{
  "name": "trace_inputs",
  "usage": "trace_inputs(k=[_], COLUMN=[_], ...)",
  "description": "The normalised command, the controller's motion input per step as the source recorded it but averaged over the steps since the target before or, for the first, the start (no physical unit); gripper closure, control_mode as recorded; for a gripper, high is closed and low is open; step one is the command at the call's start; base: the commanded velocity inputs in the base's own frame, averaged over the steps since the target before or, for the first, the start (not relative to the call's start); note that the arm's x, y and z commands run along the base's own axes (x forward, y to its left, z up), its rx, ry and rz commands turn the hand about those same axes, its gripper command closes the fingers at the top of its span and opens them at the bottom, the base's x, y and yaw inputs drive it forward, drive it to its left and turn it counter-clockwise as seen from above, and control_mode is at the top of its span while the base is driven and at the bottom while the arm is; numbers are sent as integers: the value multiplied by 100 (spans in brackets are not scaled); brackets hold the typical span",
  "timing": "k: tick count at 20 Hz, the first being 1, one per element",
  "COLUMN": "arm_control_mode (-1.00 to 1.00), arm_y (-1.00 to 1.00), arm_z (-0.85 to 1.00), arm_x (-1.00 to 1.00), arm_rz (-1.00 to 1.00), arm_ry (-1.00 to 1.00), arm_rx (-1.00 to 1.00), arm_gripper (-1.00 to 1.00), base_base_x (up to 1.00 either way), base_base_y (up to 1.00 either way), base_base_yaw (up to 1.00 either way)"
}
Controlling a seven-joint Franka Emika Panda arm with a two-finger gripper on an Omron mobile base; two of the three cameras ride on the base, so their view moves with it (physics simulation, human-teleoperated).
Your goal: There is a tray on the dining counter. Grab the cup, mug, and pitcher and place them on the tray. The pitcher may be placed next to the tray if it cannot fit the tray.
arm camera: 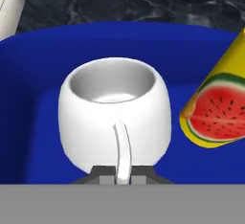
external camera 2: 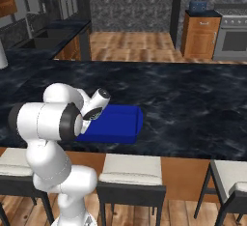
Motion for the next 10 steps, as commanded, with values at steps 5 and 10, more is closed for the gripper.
trace_inputs(k=[5,10], arm_control_mode=[-100,-100], arm_y=[8,-5], arm_z=[-8,0], arm_x=[0,0], arm_rz=[0,0], arm_ry=[0,-1], arm_rx=[0,0], arm_gripper=[-100,-100], base_base_x=[0,0], base_base_y=[0,0], base_base_yaw=[0,0])
